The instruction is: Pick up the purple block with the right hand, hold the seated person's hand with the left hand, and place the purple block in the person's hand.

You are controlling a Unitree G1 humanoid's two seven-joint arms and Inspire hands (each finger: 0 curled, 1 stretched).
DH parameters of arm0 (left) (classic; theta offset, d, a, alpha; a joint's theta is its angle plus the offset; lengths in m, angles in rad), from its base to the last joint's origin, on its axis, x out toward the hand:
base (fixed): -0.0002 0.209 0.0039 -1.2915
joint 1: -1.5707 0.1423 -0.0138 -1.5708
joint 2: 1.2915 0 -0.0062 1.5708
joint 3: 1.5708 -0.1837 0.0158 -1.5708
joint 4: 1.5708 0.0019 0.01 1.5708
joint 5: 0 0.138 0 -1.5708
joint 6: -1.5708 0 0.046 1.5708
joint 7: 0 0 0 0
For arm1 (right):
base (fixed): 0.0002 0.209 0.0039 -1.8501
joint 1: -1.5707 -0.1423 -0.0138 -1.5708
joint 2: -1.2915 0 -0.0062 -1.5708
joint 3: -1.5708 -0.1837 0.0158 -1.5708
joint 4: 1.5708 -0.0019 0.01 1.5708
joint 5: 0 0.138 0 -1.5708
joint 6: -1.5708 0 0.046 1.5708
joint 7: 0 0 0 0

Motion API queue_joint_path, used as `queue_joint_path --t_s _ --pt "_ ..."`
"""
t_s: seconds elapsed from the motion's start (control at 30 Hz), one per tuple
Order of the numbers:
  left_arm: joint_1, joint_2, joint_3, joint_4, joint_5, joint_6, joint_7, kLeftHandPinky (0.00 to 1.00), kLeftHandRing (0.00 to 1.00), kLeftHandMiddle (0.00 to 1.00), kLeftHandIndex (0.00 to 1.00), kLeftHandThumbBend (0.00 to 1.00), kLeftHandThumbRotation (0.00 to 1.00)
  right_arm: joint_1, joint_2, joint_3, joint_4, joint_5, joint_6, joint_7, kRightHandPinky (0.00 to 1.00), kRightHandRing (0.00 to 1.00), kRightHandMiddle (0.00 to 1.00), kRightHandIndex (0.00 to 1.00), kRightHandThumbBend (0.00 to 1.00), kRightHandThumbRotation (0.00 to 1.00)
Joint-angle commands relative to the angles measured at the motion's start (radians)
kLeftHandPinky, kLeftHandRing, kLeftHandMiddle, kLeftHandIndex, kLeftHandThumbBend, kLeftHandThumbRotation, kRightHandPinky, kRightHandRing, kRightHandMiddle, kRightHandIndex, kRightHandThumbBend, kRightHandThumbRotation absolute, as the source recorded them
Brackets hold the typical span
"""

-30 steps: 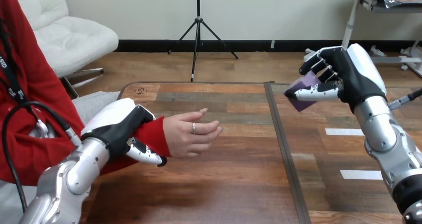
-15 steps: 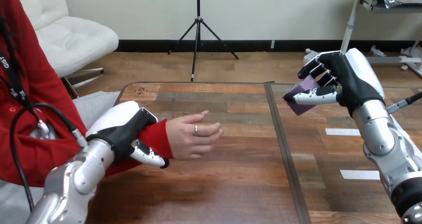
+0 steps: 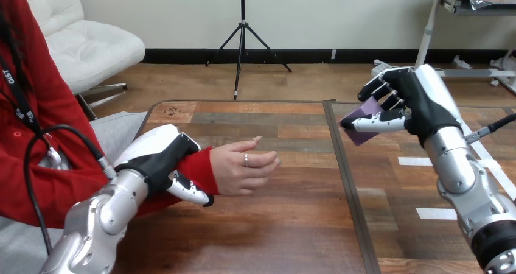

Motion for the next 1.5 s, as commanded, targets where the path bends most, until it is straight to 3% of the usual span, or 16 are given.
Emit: queue_joint_path --t_s 0.0,1.47 --pt "-0.359 -0.203 -0.034 -0.077 -0.078 -0.104 0.078 0.17 0.24 0.34 0.36 0.65 0.00 -0.086 0.039 -0.026 -0.138 0.026 -0.003 -0.013 0.35 0.37 0.44 0.47 0.77 0.00" --pt "-0.436 -0.278 -0.039 -0.075 -0.059 -0.145 0.104 0.18 0.25 0.34 0.35 0.63 0.00 -0.104 0.058 -0.020 -0.103 0.008 -0.024 -0.018 0.33 0.36 0.43 0.46 0.80 0.00"
